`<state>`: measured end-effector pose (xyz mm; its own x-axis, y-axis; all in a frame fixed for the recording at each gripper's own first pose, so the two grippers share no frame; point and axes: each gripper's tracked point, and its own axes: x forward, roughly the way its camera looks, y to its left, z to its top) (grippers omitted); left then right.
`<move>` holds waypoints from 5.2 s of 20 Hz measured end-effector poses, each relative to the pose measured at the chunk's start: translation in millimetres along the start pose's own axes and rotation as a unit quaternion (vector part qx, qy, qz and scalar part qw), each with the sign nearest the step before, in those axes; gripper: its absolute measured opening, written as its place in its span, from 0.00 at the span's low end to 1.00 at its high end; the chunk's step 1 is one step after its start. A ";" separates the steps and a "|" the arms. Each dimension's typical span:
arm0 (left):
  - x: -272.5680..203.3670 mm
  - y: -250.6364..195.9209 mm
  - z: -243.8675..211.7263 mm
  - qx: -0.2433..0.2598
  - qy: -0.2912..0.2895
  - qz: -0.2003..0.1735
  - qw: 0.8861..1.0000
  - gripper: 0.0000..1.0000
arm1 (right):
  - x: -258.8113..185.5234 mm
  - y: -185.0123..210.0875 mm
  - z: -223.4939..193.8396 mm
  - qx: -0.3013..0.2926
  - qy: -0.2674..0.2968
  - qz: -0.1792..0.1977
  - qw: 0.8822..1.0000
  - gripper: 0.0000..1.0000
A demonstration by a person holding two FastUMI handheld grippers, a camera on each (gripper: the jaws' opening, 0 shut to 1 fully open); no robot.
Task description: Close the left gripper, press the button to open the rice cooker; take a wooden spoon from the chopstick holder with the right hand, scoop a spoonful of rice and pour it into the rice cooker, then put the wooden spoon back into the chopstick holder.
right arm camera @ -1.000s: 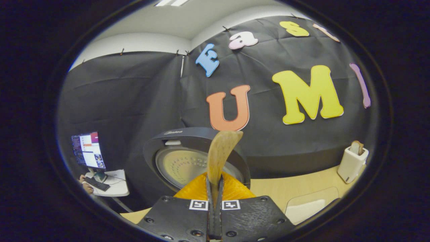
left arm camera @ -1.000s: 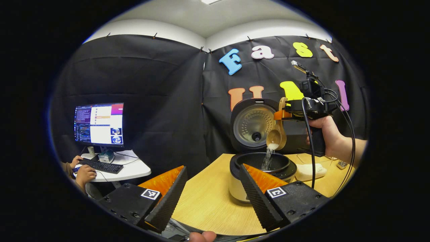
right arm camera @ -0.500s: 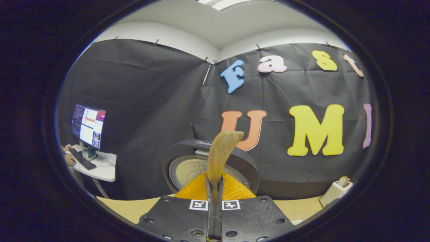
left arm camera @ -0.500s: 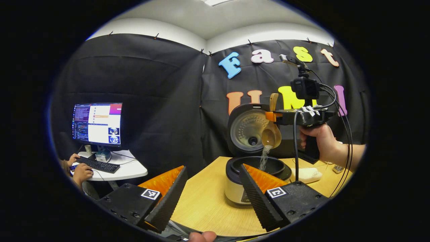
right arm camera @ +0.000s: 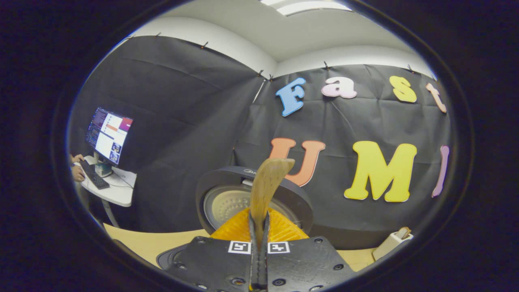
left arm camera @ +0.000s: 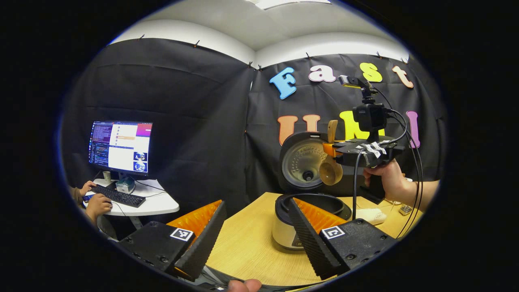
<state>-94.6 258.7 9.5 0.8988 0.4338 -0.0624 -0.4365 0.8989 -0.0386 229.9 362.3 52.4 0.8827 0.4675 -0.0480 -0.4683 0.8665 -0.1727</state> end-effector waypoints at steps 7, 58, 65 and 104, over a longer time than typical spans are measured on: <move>-1.0 -12.2 1.6 0.001 0.000 -0.011 1.000 0.99 | -18.6 -19.3 5.6 0.056 -0.001 0.008 0.998 0.02; -1.4 -129.9 -12.4 0.019 0.013 -0.123 0.992 0.99 | -238.6 -479.1 -293.9 0.217 0.130 -0.336 0.907 0.18; -6.0 -137.0 -9.0 0.026 0.007 -0.129 0.991 0.99 | -258.8 -487.7 -301.9 0.243 0.131 -0.349 0.895 0.75; 251.5 -166.7 168.6 -0.026 0.157 -0.068 0.985 0.98 | -373.6 -294.4 -196.6 0.182 0.024 -0.195 0.963 0.95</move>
<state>210.9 228.4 168.3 0.8963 0.2610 -0.3586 -0.3212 0.9395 -0.1191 45.7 -101.9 -72.3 0.9911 0.0919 -0.0965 -0.0747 0.9829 0.1684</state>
